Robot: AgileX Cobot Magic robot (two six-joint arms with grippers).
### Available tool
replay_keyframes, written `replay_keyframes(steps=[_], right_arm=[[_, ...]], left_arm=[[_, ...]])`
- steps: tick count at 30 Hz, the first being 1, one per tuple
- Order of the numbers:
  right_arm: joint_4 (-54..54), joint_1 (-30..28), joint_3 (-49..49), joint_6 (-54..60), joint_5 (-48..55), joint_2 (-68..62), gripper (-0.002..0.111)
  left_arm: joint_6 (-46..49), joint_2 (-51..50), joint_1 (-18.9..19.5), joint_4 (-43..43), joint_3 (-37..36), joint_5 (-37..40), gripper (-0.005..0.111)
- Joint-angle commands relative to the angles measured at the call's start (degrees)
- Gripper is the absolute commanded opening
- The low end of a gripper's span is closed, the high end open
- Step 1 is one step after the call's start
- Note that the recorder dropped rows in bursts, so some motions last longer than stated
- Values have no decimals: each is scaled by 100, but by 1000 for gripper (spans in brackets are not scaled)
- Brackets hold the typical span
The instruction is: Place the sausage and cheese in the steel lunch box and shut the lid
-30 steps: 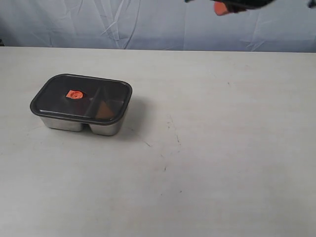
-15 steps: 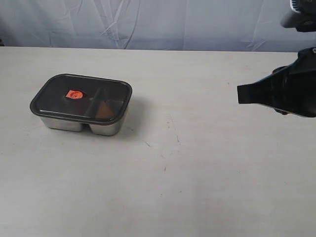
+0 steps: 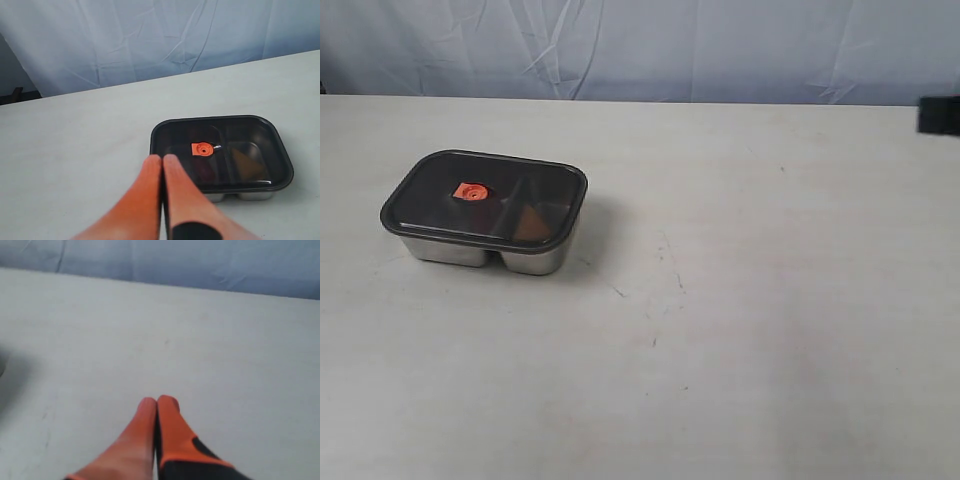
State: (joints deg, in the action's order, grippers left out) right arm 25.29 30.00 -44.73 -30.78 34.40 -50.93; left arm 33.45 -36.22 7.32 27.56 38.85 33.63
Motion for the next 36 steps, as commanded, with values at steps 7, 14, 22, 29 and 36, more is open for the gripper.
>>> replay_keyframes(steps=[7, 14, 22, 29, 36], right_arm=[[-855, -2981, 1483, 744, -1435, 1829, -1], [-2016, -3263, 2298, 1807, -900, 3150, -1], [-2949, -3263, 3081, 2637, -1284, 3434, -1], [-3156, -3263, 3735, 2722, -1343, 3986, -1], [-3156, -3263, 4055, 2788, -1424, 4474, -1]], left_arm=[[-4, 47, 18, -23, -17, -17, 0], [-4, 47, 18, -23, -17, -17, 0], [-4, 47, 18, -23, -17, -17, 0], [-4, 47, 18, -23, -17, -17, 0], [-4, 47, 18, -23, -17, -17, 0]])
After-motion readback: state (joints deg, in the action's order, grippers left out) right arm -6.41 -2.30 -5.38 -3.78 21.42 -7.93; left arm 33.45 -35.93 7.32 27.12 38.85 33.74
